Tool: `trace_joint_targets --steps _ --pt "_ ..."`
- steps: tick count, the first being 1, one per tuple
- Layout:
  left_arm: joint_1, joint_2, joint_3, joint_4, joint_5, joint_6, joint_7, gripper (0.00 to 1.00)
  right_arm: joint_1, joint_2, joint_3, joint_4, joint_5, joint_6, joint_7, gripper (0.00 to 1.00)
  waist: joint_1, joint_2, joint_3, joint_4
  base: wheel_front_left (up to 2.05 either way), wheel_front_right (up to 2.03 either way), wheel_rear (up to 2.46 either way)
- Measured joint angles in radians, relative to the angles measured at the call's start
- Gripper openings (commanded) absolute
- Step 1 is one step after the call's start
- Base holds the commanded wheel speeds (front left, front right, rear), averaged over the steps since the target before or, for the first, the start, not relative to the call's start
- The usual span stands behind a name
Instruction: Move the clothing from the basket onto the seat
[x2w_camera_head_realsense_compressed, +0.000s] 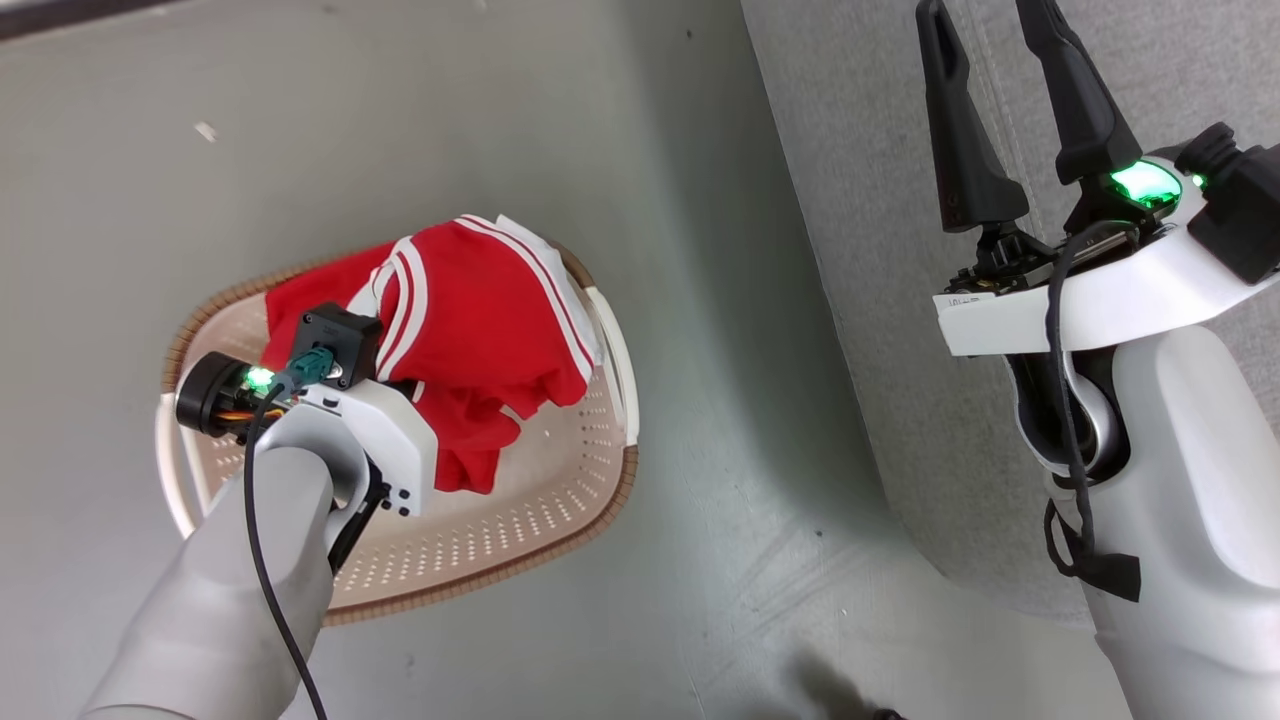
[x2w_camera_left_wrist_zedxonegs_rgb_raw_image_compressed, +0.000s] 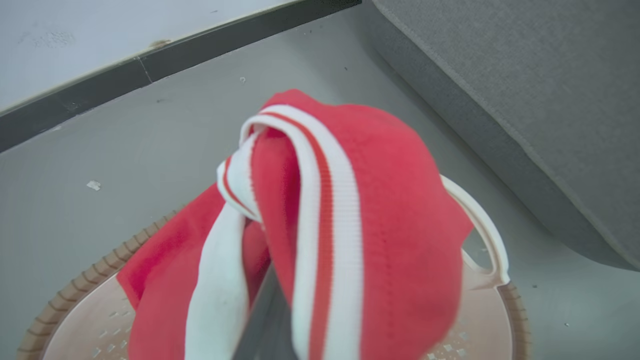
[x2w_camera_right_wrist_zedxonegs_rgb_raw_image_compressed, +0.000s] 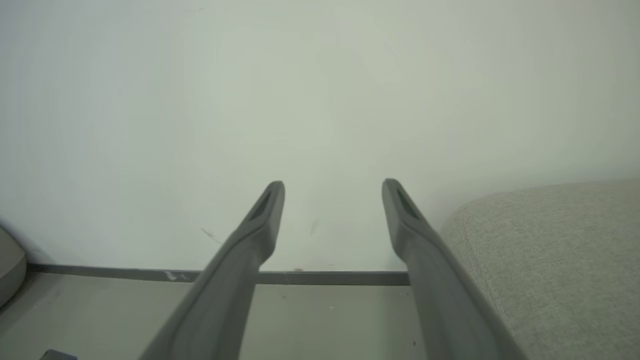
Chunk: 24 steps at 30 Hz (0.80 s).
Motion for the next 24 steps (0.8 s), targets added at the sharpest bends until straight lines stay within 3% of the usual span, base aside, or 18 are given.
trace_joint_targets --steps 24 --pt "0.125 0.009 0.045 -0.264 -0.168 0.000 -0.007 0.00 0.114 -0.001 -0.011 0.085 -0.040 0.000 0.000 1.00 0.0000 0.0000 -0.250 0.096 0.00 0.00 0.00"
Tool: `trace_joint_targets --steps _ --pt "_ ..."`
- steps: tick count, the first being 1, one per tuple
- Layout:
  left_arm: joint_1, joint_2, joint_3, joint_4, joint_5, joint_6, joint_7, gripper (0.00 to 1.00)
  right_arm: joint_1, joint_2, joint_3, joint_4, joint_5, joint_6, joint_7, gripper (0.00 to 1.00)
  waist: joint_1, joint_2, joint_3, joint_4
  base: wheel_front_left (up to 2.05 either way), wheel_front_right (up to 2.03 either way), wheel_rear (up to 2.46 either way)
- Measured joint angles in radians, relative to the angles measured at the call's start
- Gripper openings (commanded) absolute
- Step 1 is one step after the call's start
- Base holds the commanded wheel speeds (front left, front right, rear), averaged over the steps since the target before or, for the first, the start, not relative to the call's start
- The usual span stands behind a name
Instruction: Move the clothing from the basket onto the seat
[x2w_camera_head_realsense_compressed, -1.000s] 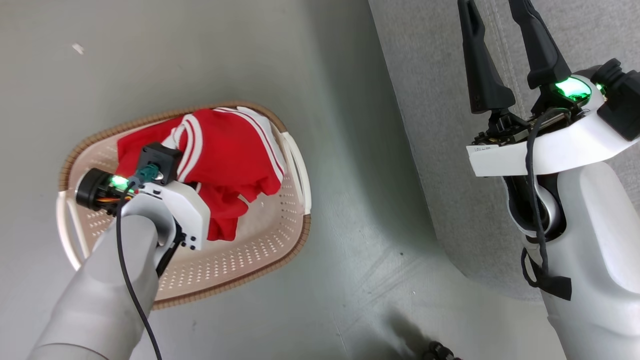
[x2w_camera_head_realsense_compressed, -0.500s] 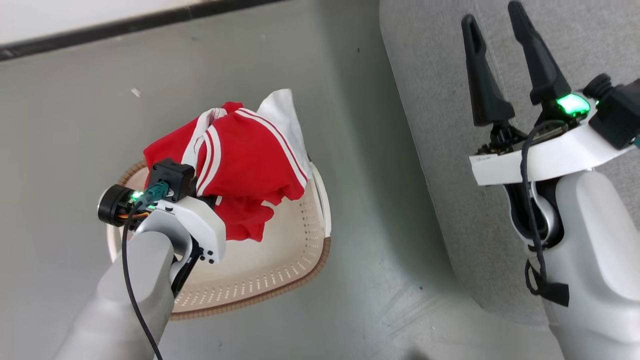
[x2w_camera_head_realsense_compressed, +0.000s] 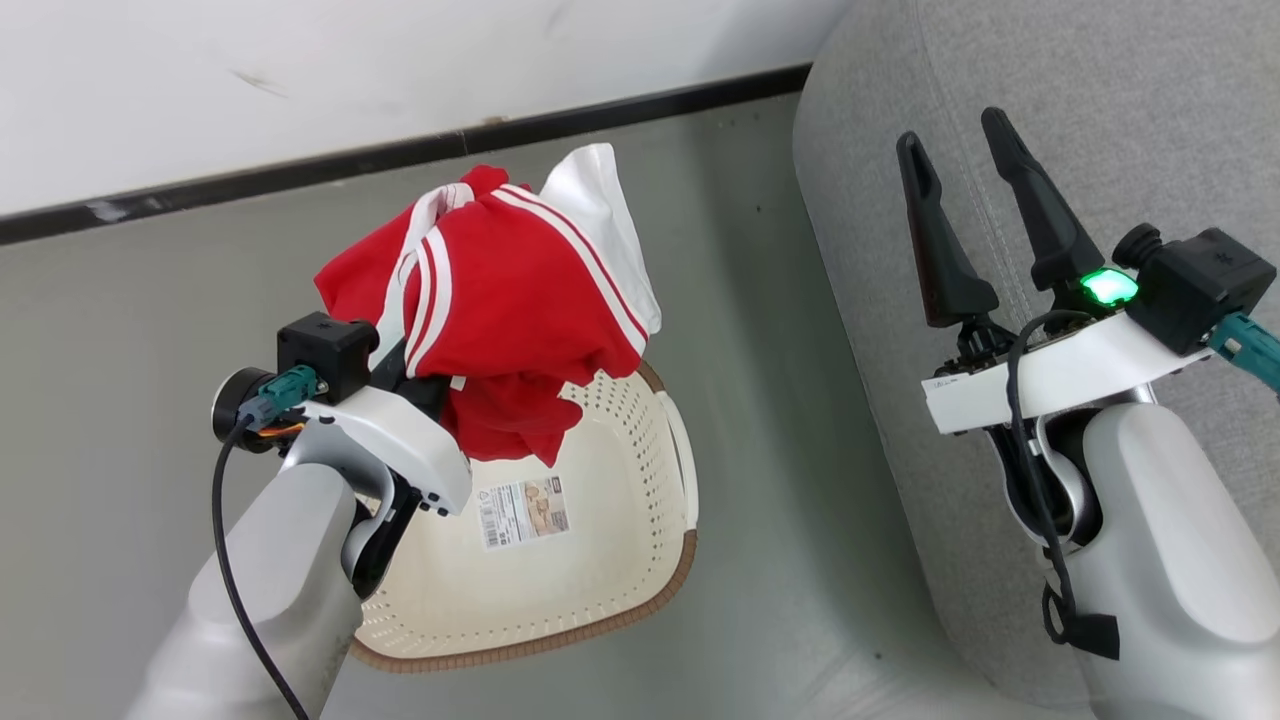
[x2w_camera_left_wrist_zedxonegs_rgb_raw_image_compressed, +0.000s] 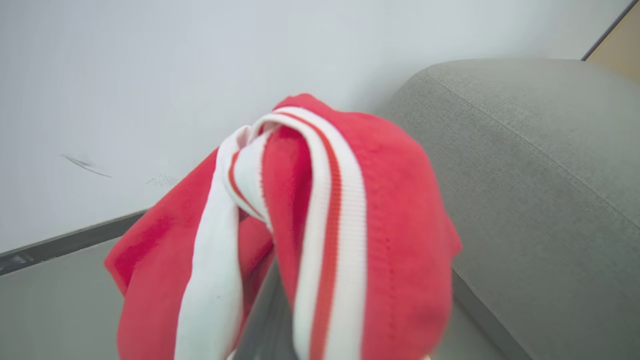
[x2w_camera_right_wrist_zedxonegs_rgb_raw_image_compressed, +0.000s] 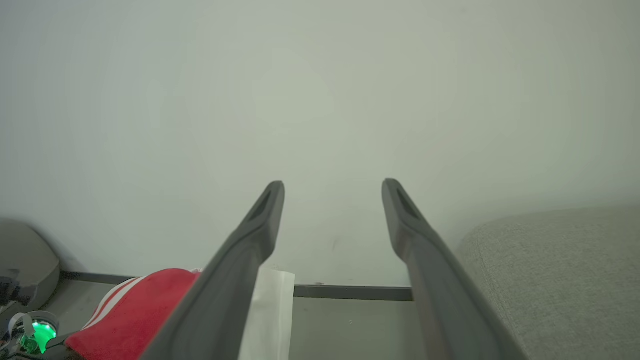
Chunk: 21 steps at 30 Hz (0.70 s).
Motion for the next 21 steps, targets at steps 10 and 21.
trace_joint_targets --steps 10,21 --pt "0.025 0.019 -0.002 -0.092 -0.029 0.000 0.000 0.00 0.075 -0.004 0.004 0.032 0.000 0.000 0.000 1.00 0.0000 0.0000 -0.102 0.040 0.00 0.00 0.00" --pt "0.025 0.027 -0.029 -0.145 -0.077 0.000 0.002 0.00 0.155 -0.010 0.062 0.073 0.010 0.000 0.000 1.00 0.0000 0.0000 -0.204 0.082 0.00 0.00 0.00"
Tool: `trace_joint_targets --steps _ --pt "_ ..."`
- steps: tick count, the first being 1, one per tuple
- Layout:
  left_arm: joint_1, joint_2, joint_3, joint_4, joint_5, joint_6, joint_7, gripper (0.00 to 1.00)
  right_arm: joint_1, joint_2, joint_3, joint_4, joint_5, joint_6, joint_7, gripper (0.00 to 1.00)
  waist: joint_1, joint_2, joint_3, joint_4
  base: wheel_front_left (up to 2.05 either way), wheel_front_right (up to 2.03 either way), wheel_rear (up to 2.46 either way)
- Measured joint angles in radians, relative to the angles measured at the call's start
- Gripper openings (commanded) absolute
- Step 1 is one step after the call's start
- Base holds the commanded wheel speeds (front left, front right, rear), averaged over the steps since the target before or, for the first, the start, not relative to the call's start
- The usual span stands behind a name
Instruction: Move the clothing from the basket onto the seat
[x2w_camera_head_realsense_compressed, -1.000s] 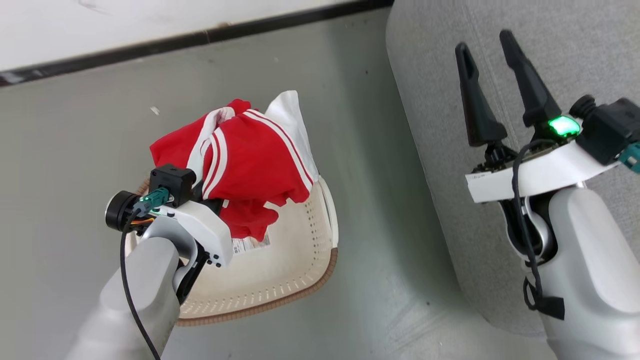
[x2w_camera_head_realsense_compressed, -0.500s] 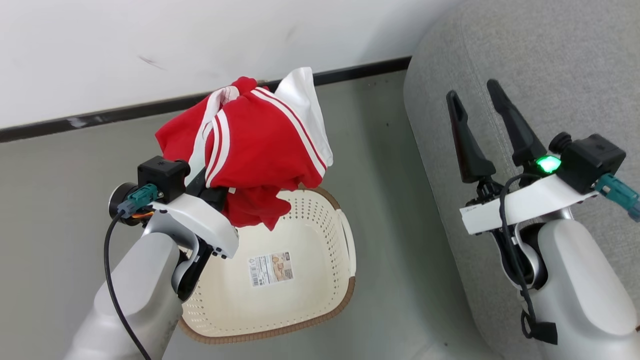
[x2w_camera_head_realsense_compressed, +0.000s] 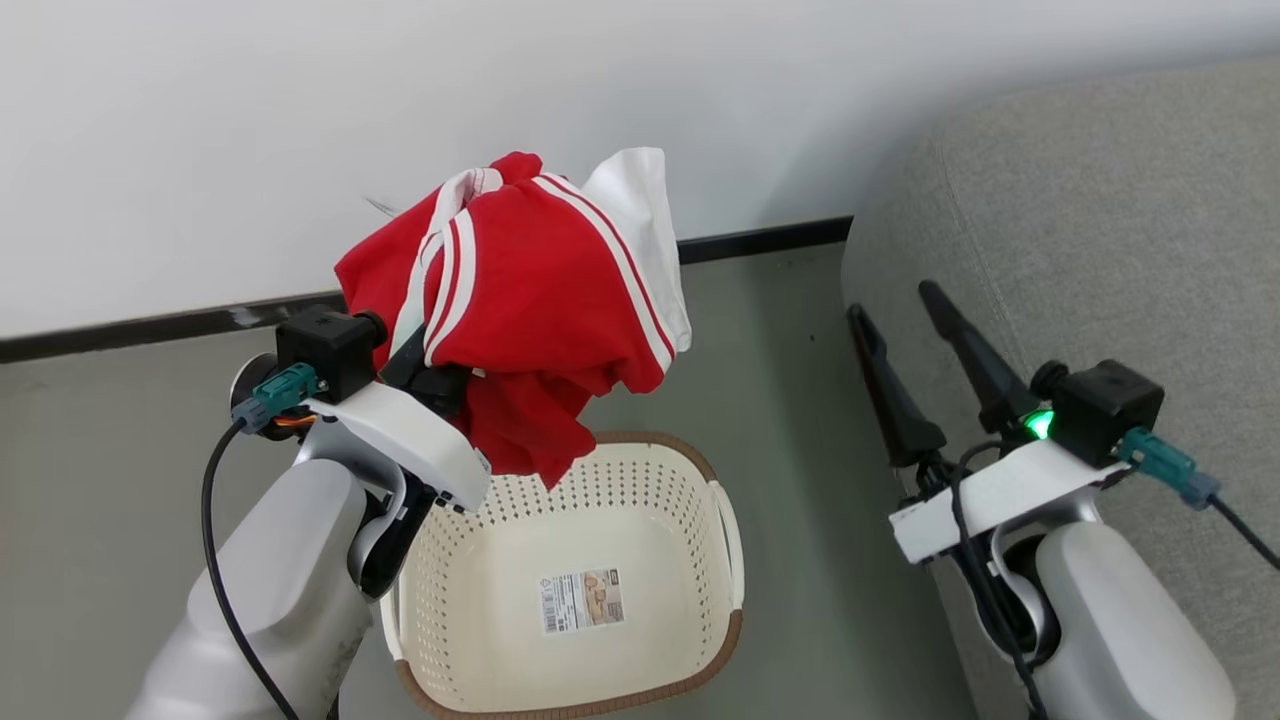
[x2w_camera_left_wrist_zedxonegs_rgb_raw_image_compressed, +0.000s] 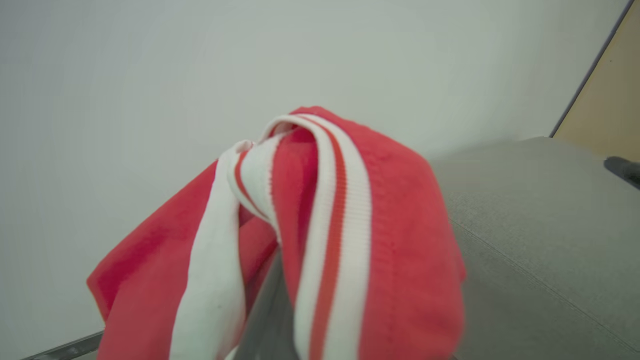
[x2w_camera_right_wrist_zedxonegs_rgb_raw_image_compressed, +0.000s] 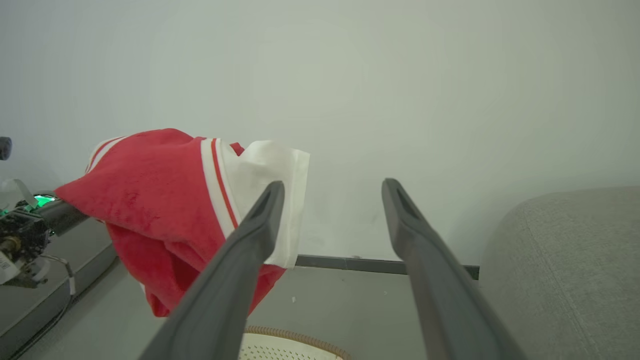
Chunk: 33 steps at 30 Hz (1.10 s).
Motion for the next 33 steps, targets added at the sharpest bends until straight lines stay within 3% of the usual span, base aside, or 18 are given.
trace_joint_targets --steps 16,33 --pt "0.005 0.000 -0.040 -0.021 -0.053 0.000 0.063 0.00 0.070 -0.017 0.085 0.022 0.016 0.000 0.000 1.00 0.0000 0.0000 -0.116 0.040 0.00 0.00 0.00" --pt "0.016 -0.043 -0.115 -0.053 -0.079 0.000 0.142 0.00 0.025 -0.083 0.362 0.115 0.006 0.000 0.000 1.00 0.0000 0.0000 -0.163 0.082 0.00 0.00 0.00"
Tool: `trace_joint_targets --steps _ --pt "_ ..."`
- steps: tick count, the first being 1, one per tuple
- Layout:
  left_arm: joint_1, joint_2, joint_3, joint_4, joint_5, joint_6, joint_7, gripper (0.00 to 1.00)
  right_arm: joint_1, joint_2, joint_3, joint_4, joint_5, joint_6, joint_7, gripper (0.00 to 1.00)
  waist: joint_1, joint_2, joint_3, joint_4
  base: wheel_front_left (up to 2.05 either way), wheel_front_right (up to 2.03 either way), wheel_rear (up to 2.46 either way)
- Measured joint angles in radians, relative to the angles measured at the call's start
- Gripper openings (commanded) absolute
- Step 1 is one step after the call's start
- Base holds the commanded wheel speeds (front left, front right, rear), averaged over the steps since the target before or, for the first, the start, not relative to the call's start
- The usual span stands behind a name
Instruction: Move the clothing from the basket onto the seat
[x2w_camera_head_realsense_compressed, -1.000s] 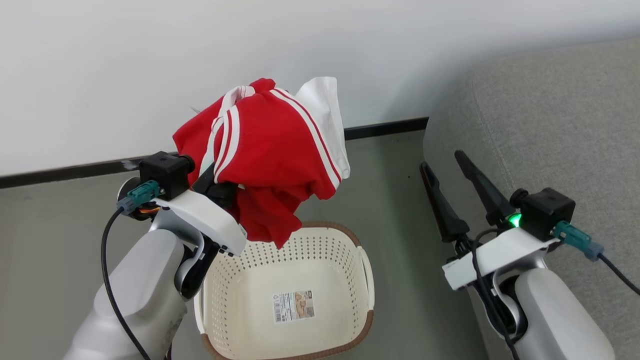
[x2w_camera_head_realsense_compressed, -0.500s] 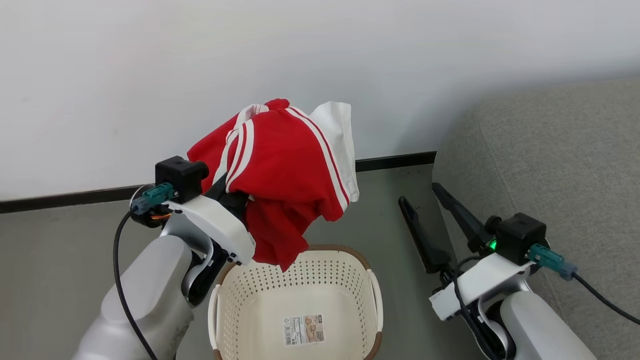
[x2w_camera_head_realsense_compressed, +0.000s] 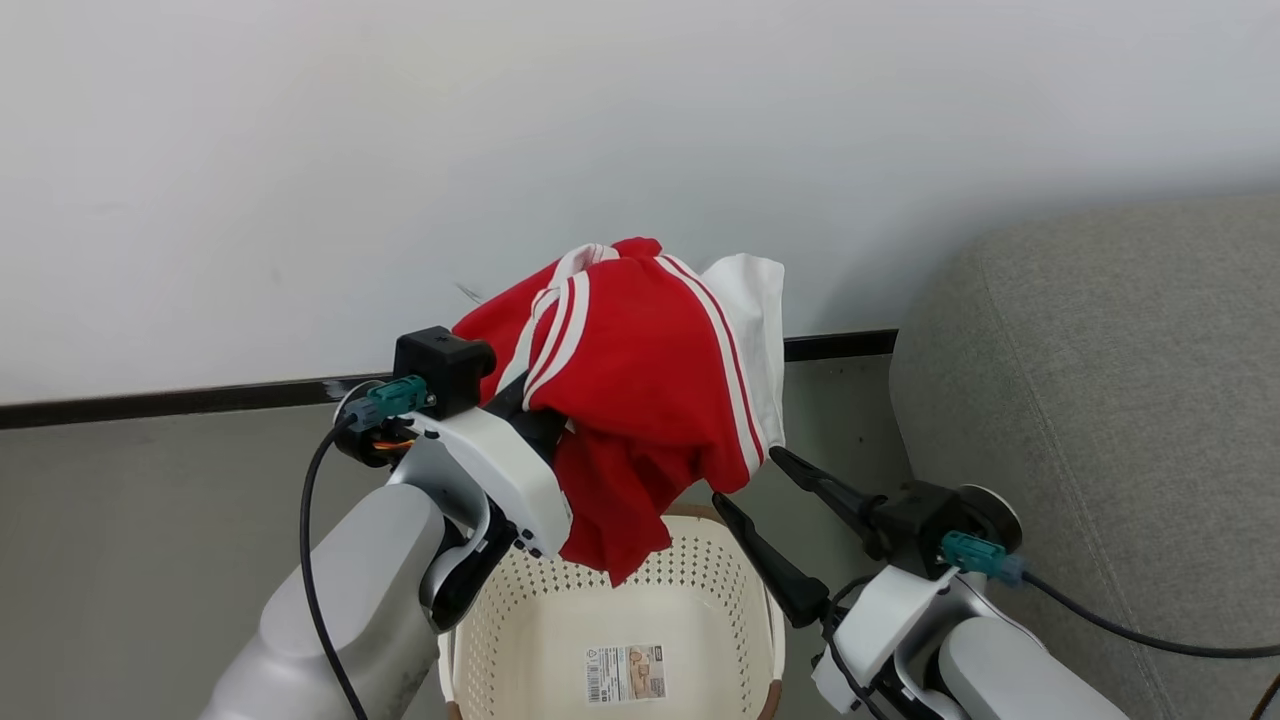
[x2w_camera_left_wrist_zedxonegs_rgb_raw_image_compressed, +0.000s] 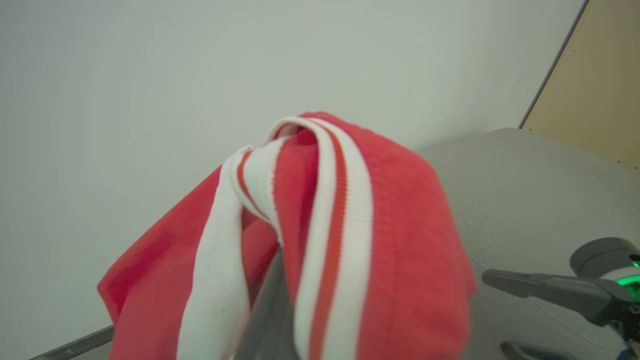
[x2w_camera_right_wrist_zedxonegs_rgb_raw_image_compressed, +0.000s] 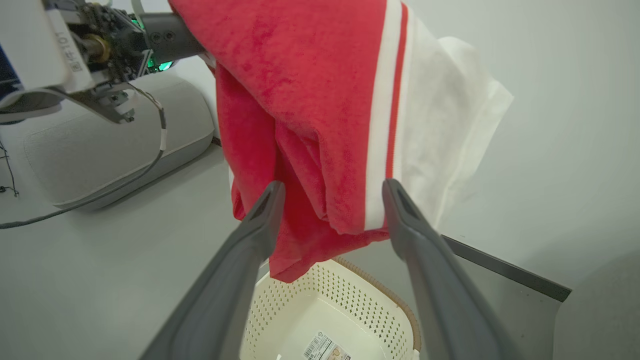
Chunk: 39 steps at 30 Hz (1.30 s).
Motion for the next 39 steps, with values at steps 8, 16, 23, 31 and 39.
trace_joint_targets --steps 8,16,23,31,39 --pt "0.000 -0.019 -0.035 -0.011 -0.008 0.000 0.026 0.00 -0.079 0.002 0.078 0.071 -0.011 0.000 0.000 1.00 0.0000 0.0000 -0.002 0.029 0.00 0.00 0.00" --pt "0.000 -0.030 -0.085 -0.032 -0.019 0.000 0.043 0.00 -0.130 0.017 0.109 0.144 -0.006 0.000 0.000 1.00 0.0000 0.0000 -0.004 0.056 0.00 0.00 0.00" --pt "0.003 -0.034 -0.123 -0.048 -0.037 0.000 0.061 0.00 -0.159 0.031 0.124 0.204 0.003 0.000 0.000 1.00 0.0000 0.0000 -0.006 0.079 0.00 0.00 0.00" --pt "0.006 -0.039 -0.162 -0.064 -0.063 0.000 0.083 0.00 -0.212 0.042 0.160 0.258 -0.001 0.000 0.000 1.00 0.0000 0.0000 -0.003 0.101 0.00 0.00 0.00" --pt "0.007 -0.041 -0.172 -0.073 -0.079 0.000 0.086 0.00 -0.248 0.047 0.164 0.297 -0.009 0.000 0.000 0.00 0.0000 0.0000 0.000 0.113 0.00 0.00 0.00"
